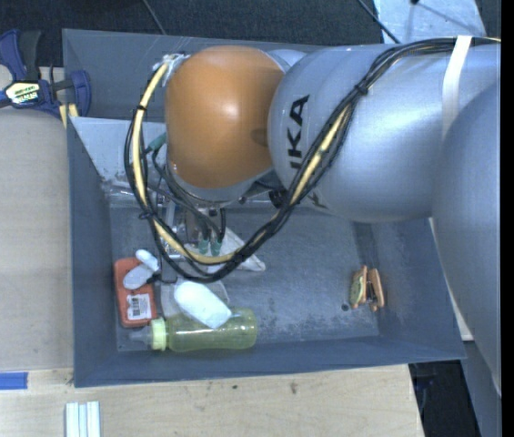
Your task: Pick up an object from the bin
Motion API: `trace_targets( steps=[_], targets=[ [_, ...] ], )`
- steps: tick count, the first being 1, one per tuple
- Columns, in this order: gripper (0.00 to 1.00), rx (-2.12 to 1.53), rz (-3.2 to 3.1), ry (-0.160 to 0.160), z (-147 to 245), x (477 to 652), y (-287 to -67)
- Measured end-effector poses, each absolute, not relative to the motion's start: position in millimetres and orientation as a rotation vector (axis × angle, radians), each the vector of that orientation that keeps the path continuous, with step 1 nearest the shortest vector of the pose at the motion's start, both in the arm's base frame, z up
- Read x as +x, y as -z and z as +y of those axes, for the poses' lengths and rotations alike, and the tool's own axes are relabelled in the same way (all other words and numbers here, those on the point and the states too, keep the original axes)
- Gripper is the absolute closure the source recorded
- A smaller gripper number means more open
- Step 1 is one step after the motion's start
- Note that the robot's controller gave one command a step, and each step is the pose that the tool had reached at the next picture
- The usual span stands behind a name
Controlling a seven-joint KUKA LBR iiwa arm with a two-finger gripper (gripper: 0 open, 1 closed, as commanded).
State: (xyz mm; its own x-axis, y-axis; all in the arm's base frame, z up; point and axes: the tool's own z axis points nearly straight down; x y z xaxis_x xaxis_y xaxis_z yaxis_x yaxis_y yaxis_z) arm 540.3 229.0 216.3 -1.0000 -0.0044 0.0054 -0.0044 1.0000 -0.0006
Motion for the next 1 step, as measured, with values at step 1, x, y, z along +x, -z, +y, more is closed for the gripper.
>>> trace_targets(
  steps=[1],
  targets=[
    [0.00,0.001,-3.144,0.002,227.7,542.0,-221.4]
  ],
)
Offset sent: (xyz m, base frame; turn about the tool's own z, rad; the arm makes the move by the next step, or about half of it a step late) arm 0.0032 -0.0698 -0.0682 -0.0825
